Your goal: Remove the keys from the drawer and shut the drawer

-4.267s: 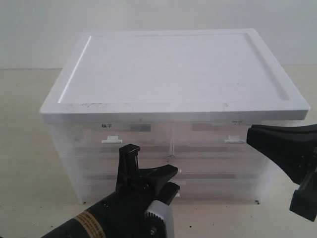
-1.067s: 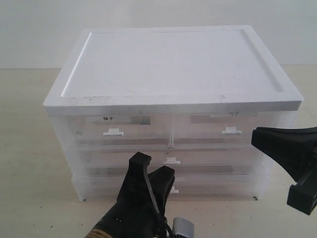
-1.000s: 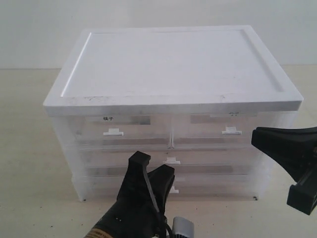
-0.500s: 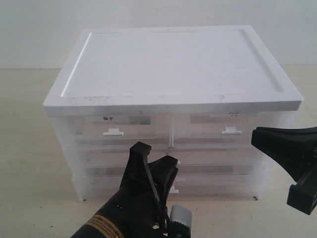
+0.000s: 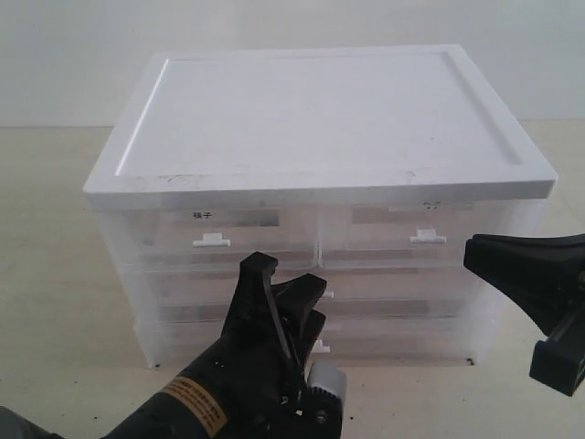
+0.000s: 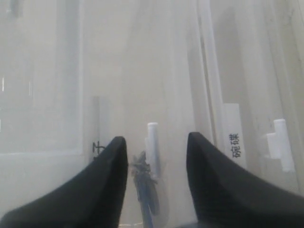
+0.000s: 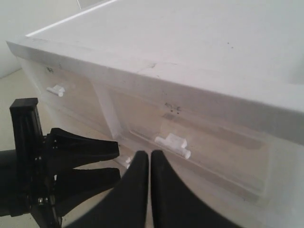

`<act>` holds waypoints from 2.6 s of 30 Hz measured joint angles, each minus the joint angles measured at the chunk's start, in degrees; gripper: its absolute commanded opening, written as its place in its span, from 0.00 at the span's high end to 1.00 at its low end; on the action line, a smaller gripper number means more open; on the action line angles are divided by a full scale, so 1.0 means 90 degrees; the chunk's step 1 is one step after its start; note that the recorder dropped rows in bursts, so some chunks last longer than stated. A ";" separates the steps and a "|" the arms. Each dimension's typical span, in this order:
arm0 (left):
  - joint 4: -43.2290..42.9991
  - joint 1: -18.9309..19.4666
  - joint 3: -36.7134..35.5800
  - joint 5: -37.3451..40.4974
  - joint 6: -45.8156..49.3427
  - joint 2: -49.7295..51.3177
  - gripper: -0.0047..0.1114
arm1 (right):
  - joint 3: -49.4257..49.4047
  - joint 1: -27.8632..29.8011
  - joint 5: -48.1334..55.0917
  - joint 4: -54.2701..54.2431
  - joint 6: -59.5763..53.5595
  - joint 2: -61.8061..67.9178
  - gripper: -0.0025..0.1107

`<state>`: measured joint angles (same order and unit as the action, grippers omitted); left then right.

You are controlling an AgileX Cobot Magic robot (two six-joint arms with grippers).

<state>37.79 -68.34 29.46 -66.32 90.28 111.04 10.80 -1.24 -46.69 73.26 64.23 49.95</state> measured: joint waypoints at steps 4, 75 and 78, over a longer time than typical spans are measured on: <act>-0.0015 0.0054 0.0000 0.0000 0.0000 0.0000 0.92 | 0.0000 0.0000 0.0000 0.0000 0.0000 0.0000 0.98; 0.1219 -0.0265 0.0339 -0.0182 -0.0189 0.0149 0.68 | 0.0000 0.0000 -0.0025 0.0146 0.0049 0.0000 0.98; 0.0974 -0.0111 0.0339 0.0010 -0.0189 0.0149 0.81 | 0.0000 0.0000 -0.0025 0.0146 0.0049 0.0000 0.98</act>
<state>46.56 -69.35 32.51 -66.24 88.58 112.38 10.80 -1.24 -46.92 74.58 64.67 49.95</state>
